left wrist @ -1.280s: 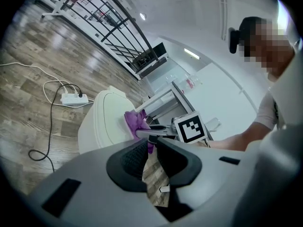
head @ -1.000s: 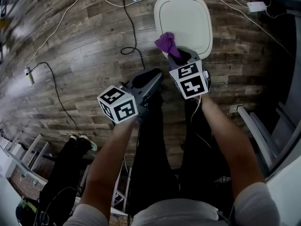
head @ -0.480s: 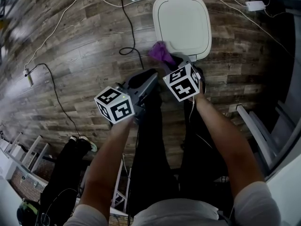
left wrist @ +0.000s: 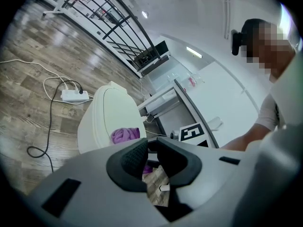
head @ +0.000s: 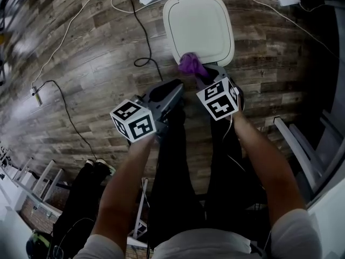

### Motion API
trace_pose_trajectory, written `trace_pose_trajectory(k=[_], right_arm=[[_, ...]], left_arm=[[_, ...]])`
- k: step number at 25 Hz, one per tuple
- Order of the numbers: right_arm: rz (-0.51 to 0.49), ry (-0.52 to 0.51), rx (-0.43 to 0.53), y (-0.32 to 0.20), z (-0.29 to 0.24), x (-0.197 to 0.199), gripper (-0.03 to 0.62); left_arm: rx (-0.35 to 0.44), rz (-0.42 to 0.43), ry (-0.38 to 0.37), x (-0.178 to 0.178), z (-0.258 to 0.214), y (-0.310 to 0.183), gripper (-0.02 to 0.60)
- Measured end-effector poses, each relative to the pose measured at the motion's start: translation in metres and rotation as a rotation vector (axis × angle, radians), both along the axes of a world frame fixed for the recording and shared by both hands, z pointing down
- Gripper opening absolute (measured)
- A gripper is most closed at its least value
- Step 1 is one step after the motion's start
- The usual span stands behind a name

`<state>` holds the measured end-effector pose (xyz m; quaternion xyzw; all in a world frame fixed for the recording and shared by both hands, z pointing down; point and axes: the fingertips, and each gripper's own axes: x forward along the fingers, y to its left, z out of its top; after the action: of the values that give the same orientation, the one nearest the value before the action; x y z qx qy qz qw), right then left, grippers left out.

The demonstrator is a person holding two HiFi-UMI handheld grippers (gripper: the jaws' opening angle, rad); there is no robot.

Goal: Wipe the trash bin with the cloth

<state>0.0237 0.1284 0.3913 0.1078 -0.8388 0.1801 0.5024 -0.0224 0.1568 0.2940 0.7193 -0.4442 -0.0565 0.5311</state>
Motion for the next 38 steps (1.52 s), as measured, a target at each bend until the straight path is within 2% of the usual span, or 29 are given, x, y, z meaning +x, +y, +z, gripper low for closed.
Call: trace_pose_trajectory(k=[11,17,29,33,38], right_arm=[[0.069,-0.009,0.0,-0.033,-0.001,0.052,0.101],[0.094,0.037,0.021,-0.062,0.006,0.091,0.101],[0.213,0.243,0.064,-0.141,0.046,0.186,0.101],[0.185,0.236,0.098,-0.174,0.044,0.183,0.101],[0.131,0.16,0.15,-0.226,0.034,0.143,0.101]], left_arm=[[-0.003,0.065,0.001,0.048,0.0,-0.031,0.06],[-0.006,0.098,0.001,0.07,-0.001,-0.048,0.06],[-0.029,0.119,-0.005,0.094,0.011,-0.077,0.06],[-0.03,0.105,-0.018,0.09,0.014,-0.093,0.06],[-0.026,0.085,-0.038,0.081,0.019,-0.113,0.06]])
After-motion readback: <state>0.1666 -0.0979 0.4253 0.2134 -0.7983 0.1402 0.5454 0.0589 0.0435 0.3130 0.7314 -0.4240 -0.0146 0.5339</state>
